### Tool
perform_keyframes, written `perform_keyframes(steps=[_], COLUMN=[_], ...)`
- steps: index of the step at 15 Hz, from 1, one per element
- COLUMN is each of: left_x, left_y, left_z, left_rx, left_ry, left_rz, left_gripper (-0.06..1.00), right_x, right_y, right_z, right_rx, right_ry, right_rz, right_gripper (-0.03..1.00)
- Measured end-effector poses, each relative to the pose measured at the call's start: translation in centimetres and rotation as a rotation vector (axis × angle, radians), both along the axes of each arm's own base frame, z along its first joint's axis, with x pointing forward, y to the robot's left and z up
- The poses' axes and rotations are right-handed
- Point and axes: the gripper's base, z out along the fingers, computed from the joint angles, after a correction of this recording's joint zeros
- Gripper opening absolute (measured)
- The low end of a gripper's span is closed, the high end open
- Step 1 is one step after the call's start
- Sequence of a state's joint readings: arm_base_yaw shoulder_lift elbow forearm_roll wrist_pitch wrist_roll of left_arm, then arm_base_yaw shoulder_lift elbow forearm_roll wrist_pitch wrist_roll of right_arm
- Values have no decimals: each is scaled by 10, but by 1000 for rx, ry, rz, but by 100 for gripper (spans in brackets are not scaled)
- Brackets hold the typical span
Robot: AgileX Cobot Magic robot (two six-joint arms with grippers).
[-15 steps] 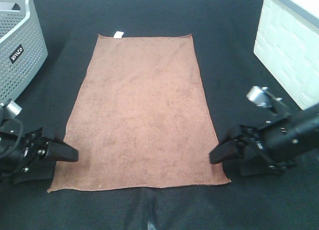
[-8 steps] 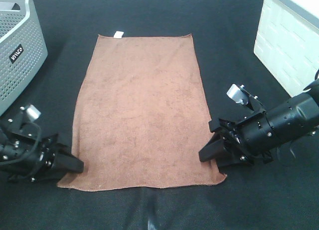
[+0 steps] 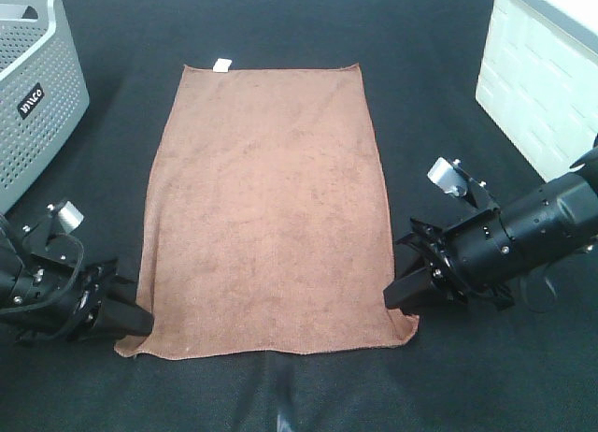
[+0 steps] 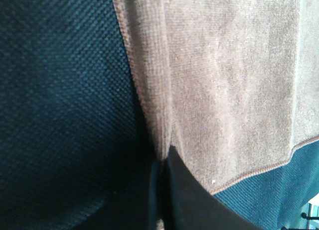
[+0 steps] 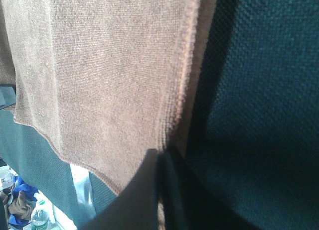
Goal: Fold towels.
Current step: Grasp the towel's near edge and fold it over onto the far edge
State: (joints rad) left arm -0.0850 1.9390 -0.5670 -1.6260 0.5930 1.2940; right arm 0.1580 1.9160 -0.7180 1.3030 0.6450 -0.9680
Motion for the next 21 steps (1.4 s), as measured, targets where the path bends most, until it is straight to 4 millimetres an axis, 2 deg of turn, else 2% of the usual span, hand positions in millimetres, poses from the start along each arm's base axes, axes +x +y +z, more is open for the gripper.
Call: perform_keyframes(steps=[2,5,9,11,12,13,14,17,19,21], left_x=[0,-7,-20,-46,-54,-54,-70,-74,-68,-48], left_y=[0,1,6,9,10,10,11,11,10,9], left_z=[8,32,52,50,48,48,44,42,46,56], left_rx=[0,30,89,100,102,102,102,95,83,79], left_ry=[-15,-17,-9,37,52,52,92,110,90,30], left_rz=[-19,-68,-106,-114,-118,-118,-116,-108,-85,-56], left_gripper=[0,0,0,0,0,0,0,0,0,0], right_x=[-2,-7,-30,-51,-61,-61,-83,-95,-87,-68], right_y=[-1,-5,-9,-11,-13,-13,-17,-18,-17,-14], right_z=[10,22,29,31,30,30,28,30,35,47], right_rx=[-17,-61,-72,-64,-67,-67,-71,-71,-70,-64], right_ry=[-1,2,15,43,59,59,89,89,56,-20], right_rz=[6,28,43,54,55,55,57,58,63,69], right_gripper=[0,0,0,0,0,0,0,0,0,0])
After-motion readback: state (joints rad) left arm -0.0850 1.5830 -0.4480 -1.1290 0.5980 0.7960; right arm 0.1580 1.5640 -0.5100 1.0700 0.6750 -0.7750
